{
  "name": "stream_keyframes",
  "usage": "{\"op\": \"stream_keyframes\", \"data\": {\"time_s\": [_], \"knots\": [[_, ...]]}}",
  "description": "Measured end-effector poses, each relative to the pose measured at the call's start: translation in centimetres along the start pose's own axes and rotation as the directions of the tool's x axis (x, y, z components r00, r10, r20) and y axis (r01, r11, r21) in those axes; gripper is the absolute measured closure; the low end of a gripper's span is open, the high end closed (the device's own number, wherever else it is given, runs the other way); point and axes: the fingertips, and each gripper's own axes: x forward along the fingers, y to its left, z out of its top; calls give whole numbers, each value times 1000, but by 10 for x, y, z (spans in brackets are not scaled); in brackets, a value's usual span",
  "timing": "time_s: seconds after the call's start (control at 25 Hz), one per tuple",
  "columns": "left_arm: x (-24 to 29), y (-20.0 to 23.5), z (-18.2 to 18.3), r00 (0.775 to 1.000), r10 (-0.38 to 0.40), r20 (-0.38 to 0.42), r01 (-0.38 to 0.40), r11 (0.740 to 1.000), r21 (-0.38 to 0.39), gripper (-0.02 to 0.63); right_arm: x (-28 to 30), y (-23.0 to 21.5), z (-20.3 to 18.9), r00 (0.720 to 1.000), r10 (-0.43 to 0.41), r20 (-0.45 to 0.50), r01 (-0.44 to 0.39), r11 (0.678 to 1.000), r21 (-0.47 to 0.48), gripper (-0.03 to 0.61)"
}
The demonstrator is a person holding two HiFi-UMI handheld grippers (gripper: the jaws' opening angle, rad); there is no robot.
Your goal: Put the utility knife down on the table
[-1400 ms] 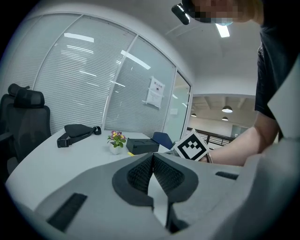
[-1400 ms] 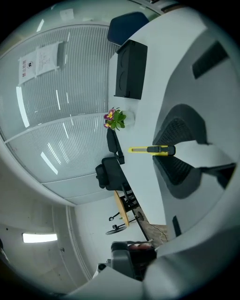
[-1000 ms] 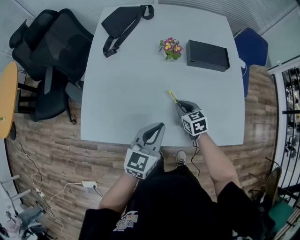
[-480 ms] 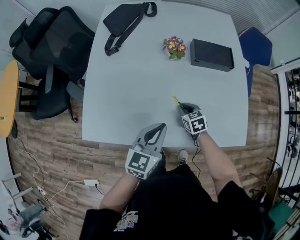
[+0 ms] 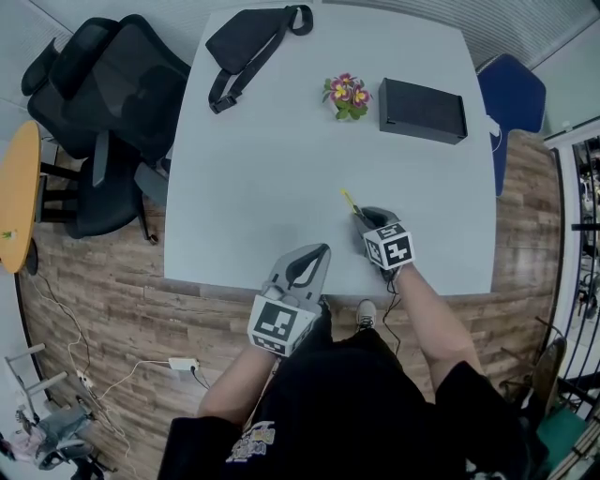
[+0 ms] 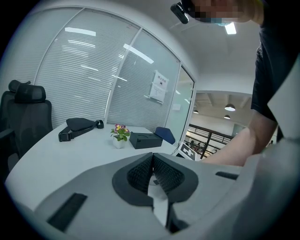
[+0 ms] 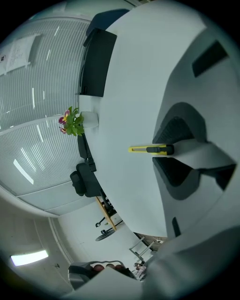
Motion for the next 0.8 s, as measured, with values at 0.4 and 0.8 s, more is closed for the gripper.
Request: {"op": "stream_keyframes", "data": {"time_s": [0.4, 0.8], "knots": [[2, -29, 7, 1000, 27, 11, -27, 999, 23, 609, -47, -2, 18, 992, 46, 117, -47, 999, 4, 560], [2, -90, 27, 996, 60, 65, -63, 997, 50, 609, -164, 12, 59, 908, 179, 380, -189, 982, -11, 575]]}}
